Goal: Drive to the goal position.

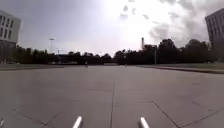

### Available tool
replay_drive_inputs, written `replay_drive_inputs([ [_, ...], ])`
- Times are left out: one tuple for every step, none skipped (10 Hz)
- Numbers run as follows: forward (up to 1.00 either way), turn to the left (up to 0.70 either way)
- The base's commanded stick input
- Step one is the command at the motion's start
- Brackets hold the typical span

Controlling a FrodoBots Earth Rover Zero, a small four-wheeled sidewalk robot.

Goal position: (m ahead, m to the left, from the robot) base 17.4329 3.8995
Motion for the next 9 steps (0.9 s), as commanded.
replay_drive_inputs([
  [0.99, 0.01],
  [0.99, 0.01],
  [0.99, 0.01],
  [0.99, 0.01],
  [0.99, 0.01],
  [0.99, 0.01],
  [0.99, 0.01],
  [0.99, 0.01],
  [0.99, 0.01],
])
